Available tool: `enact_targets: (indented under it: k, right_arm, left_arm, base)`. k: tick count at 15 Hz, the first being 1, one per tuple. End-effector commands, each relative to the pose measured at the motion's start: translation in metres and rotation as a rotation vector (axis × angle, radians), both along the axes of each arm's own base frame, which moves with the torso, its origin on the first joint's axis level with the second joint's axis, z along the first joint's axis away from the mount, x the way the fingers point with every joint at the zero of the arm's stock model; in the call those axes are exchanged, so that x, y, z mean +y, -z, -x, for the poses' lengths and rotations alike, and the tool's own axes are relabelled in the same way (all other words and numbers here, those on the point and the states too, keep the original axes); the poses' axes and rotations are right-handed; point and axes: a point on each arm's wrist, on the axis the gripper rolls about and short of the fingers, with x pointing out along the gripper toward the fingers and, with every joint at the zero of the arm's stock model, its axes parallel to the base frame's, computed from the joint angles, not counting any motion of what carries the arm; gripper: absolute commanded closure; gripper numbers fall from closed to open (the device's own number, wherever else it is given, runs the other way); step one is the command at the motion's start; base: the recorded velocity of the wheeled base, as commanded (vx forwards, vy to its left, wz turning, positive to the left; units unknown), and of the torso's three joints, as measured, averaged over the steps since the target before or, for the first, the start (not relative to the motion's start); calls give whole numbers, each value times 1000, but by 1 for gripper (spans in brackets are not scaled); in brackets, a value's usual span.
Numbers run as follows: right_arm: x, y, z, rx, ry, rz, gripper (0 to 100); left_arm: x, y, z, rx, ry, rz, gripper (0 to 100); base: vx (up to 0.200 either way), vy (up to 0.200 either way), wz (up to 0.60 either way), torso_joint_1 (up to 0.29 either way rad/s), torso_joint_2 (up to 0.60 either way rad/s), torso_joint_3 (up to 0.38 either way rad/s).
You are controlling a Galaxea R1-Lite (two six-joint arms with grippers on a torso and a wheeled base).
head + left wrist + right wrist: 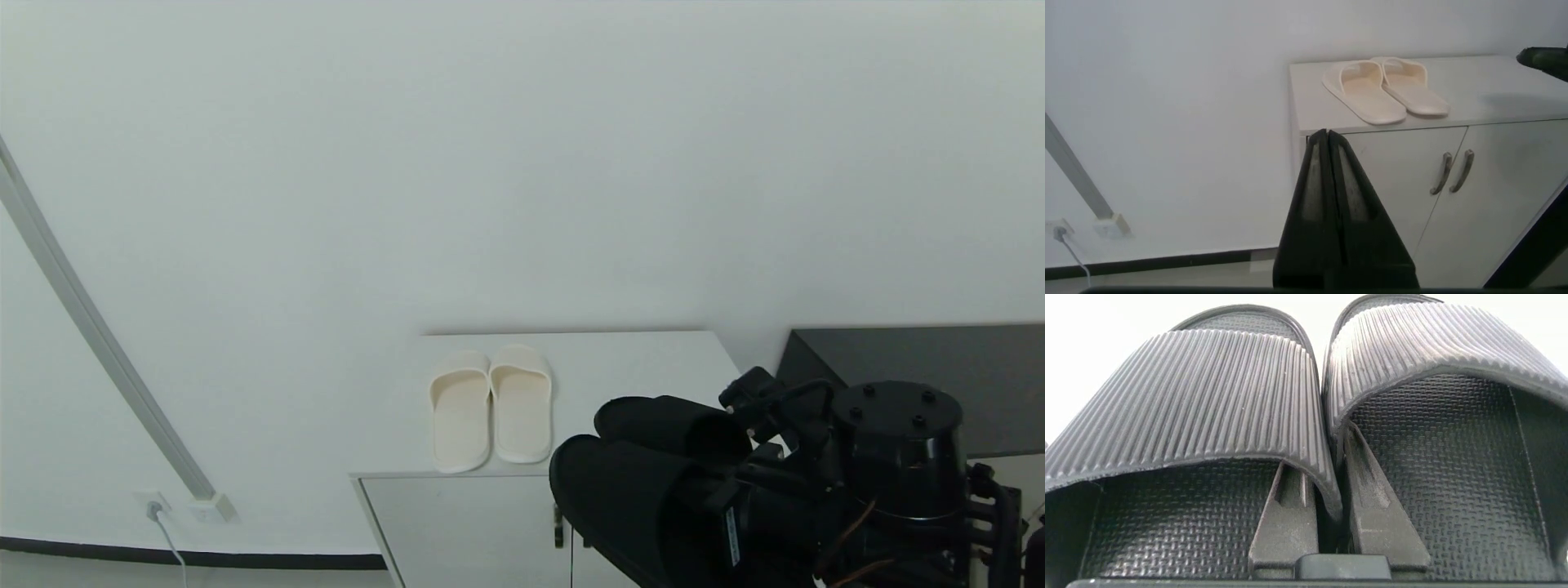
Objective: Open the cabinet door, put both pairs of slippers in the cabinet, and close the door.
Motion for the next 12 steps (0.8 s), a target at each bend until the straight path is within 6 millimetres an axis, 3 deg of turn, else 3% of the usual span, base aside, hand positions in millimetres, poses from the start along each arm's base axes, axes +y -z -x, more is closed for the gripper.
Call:
enact_targets:
  k: [1,5,12]
  right_arm:
    - [-3,-1,6,-2,-8,-2,100]
    - [-2,3,5,8,-6,9,100]
    - [-4,5,6,14,-5,16,100]
  left_arm:
    - [0,0,0,1,-1,0,100]
    - [0,0,0,1,-1,0,100]
    - [0,0,0,1,-1,0,100]
  base:
    - [-200,0,0,2,-7,-2]
    - [-200,0,0,7,2,2]
    - [0,0,0,0,0,0]
